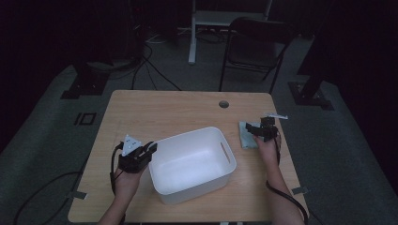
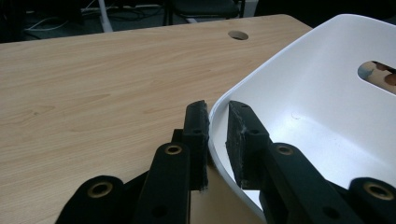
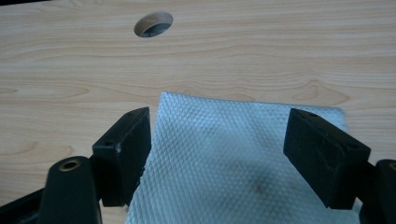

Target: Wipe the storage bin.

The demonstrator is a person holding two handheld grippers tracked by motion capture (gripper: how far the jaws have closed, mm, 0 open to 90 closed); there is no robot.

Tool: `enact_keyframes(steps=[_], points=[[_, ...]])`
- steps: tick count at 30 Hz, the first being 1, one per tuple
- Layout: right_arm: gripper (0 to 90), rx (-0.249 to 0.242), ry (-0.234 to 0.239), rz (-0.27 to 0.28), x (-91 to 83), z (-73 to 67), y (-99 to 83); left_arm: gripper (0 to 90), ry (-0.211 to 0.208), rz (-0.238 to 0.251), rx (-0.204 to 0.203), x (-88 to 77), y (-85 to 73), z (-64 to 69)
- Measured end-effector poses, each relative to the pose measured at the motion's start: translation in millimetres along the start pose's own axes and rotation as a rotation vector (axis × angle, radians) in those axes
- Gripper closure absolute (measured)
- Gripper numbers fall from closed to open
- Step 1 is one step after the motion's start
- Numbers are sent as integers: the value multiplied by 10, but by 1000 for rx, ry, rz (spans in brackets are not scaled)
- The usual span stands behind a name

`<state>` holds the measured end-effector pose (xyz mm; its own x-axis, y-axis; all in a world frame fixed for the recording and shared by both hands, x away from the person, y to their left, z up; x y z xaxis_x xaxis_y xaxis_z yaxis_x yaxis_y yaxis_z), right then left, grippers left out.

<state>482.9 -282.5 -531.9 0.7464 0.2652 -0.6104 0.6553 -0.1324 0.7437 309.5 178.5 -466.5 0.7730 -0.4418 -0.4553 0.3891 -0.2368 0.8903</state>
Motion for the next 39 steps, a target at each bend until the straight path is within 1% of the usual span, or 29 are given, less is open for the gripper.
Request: enact_keyframes(steps=[4, 7, 10, 13, 15, 17, 19, 20, 25, 29, 33, 35, 39], points=[[229, -15, -29, -7, 106, -1, 0, 781, -3, 0, -1, 2, 1, -2], [229, -17, -50, -15, 164, 5, -8, 781, -5, 1, -2, 2, 1, -4], [219, -34, -96, -18, 220, 22, -34, 780, -6, 1, -4, 3, 0, -4], [216, -30, -126, -28, 260, 49, -70, 780, -6, 1, -5, 4, 1, -5], [216, -30, -129, -41, 292, 61, -112, 780, -7, 1, -5, 4, 0, -5], [220, -48, -144, -39, 292, 37, -127, 780, -6, 1, -4, 4, 1, -5], [222, -88, -172, -56, 305, 2, -136, 780, -6, 1, -5, 4, 0, -4], [226, -102, -178, -59, 311, -9, -136, 780, -6, 2, -5, 4, 0, -4], [256, -96, -181, -62, 306, -22, -136, 780, -6, 1, -5, 3, 0, -4], [345, -109, -167, -73, 295, -46, -127, 780, -7, 1, -6, 3, 0, -5], [426, -121, -148, -71, 286, -57, -130, 780, -8, 1, -6, 3, 0, -6], [505, -125, -139, -70, 277, -57, -130, 780, -7, 1, -6, 4, 0, -5], [710, -133, -110, -72, 265, -73, -133, 780, -7, 2, -7, 4, 0, -5]])
Point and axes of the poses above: each handheld gripper's, and its own axes: x roughly forward along the jaws, y roughly out of its top, z roughly to its right, the point moved 2 cm from there along x, roughly forward along the jaws, and after that the axes turned 6 degrees about x, right-handed, at the moved point
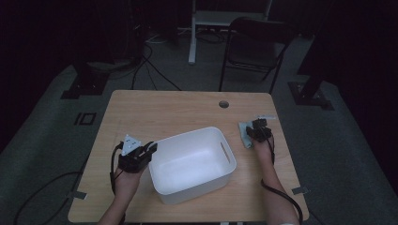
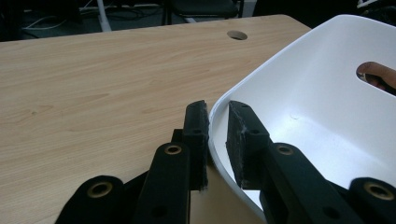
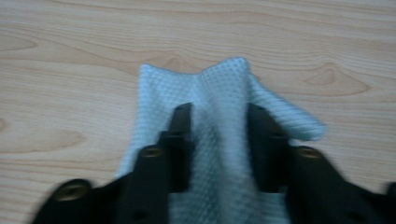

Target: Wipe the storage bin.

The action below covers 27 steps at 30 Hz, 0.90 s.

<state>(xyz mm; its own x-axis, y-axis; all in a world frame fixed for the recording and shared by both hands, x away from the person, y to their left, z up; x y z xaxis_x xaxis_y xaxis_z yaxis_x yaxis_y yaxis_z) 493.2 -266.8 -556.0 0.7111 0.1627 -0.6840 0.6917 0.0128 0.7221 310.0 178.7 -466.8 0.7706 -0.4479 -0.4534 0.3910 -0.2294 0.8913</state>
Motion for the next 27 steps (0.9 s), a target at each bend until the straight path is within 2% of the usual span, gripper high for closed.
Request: enact_keyframes(steps=[3, 5, 7, 10, 12, 20, 22, 27], points=[[788, -4, 12, -9, 1, -27, 8, 780, 2, 0, 1, 0, 0, 2], [801, 1, 20, -19, -3, -27, 18, 780, 2, 0, 1, 1, 1, 1], [807, 44, 52, -27, -26, -12, 16, 780, 1, -1, 1, 2, 2, 0], [809, 33, 61, -16, -81, -25, -7, 780, -3, 1, -1, 4, 1, -6], [810, 44, 88, -10, -138, -25, -32, 780, -2, 2, -2, 6, 1, -5], [811, -8, 156, 8, -430, -146, -172, 781, 0, -1, 4, 7, 4, -4], [811, -6, 181, 9, -510, -170, -222, 781, 0, -2, 5, 6, 5, -5], [811, -32, 229, 25, -782, -216, -301, 782, 0, -3, 4, 16, 11, -15]])
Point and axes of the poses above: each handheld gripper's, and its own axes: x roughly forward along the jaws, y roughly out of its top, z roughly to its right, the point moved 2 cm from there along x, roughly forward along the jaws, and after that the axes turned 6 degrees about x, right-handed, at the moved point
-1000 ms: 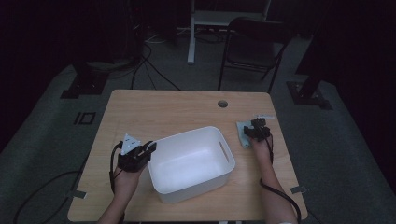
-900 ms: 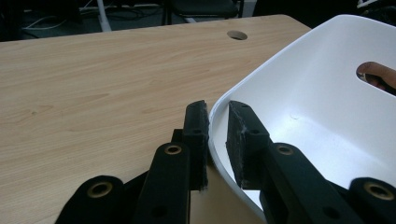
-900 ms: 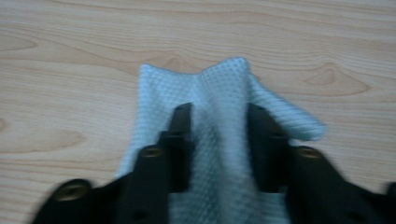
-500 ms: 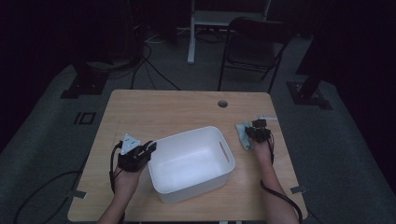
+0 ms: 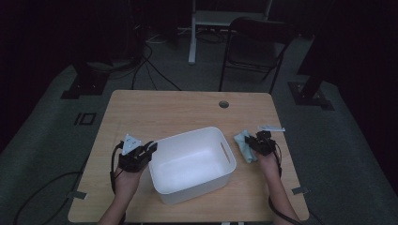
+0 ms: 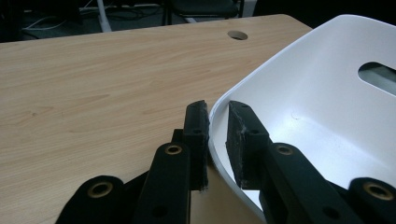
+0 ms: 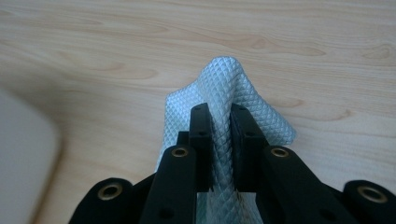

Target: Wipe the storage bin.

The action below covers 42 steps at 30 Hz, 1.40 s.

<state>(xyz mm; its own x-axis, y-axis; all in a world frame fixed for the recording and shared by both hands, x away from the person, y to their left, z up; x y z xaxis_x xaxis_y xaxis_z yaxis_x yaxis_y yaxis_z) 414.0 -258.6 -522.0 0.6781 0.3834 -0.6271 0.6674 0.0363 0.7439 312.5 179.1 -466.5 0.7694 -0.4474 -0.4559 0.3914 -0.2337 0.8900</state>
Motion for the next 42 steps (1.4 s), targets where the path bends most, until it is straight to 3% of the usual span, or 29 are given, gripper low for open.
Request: enact_keyframes(steps=[7, 14, 18, 21, 30, 34, 42], points=[[811, -47, 39, 7, -262, -138, -77, 782, -7, 4, -2, 24, 11, -27], [811, -25, 122, 62, -571, -225, -238, 782, -11, 4, 5, 29, 14, -66], [811, -63, 118, 53, -719, -294, -325, 782, -12, 4, 5, 31, 17, -113], [811, -32, 180, 86, -888, -335, -336, 782, -16, 5, 8, 38, 21, -149], [811, -99, 352, 215, -1410, -653, -174, 781, -20, 9, 0, 52, 25, -167], [811, -129, 404, 211, -1450, -787, -173, 781, -18, 5, 2, 55, 29, -171], [811, -135, 395, 132, -1242, -830, -240, 781, -17, 4, 0, 54, 29, -168]])
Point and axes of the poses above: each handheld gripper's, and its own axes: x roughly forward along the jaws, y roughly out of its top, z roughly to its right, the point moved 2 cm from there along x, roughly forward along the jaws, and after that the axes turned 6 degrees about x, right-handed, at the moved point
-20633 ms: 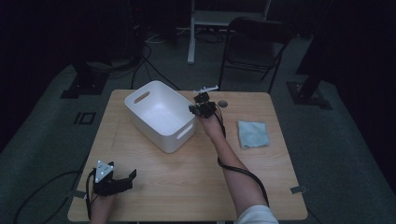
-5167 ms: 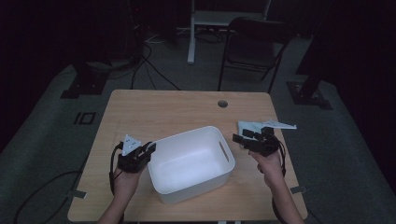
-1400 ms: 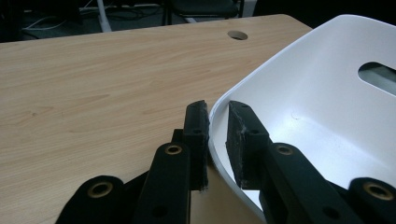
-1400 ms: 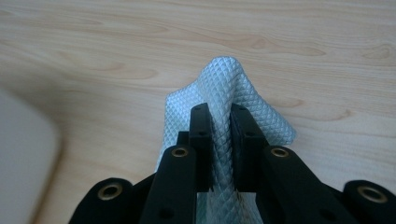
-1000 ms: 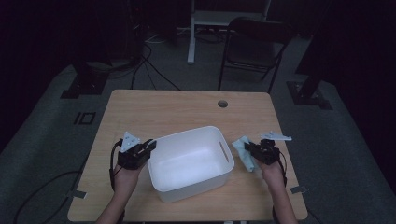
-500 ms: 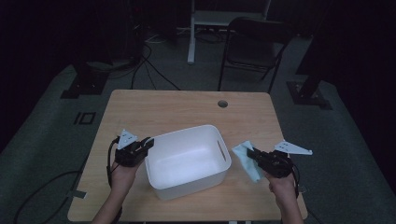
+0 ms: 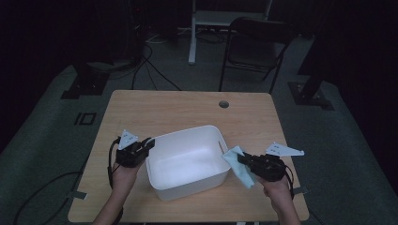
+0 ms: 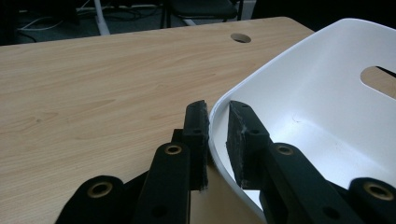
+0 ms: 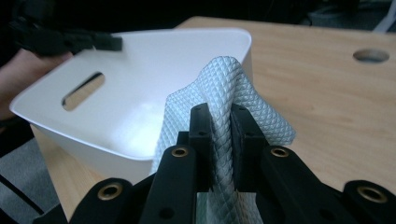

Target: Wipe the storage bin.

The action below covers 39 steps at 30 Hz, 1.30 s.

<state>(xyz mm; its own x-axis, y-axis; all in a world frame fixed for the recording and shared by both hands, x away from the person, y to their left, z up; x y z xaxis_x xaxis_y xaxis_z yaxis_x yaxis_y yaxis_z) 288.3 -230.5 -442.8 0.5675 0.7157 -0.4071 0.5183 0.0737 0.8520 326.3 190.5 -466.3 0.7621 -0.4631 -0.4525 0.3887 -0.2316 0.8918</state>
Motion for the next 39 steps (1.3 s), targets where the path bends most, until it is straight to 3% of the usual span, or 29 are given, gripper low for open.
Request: enact_keyframes(steps=[7, 19, 21, 27, 36, 39], points=[[811, 16, 2, -53, 192, 4, -88, 778, -12, -3, 6, 11, 5, -9], [811, 26, 10, -53, 202, 17, -79, 771, -45, -2, 30, 5, 3, -35], [811, 33, 14, -50, 205, 19, -79, 761, -23, 3, 46, 12, -3, -7], [812, 35, 20, -52, 207, 26, -78, 762, -16, -1, 61, 17, 0, 2], [816, 55, 18, -67, 252, 54, -117, 763, -4, 2, 54, 29, 1, 20], [816, 64, 3, -95, 324, 82, -163, 764, -6, -4, 60, 28, 5, 18]])
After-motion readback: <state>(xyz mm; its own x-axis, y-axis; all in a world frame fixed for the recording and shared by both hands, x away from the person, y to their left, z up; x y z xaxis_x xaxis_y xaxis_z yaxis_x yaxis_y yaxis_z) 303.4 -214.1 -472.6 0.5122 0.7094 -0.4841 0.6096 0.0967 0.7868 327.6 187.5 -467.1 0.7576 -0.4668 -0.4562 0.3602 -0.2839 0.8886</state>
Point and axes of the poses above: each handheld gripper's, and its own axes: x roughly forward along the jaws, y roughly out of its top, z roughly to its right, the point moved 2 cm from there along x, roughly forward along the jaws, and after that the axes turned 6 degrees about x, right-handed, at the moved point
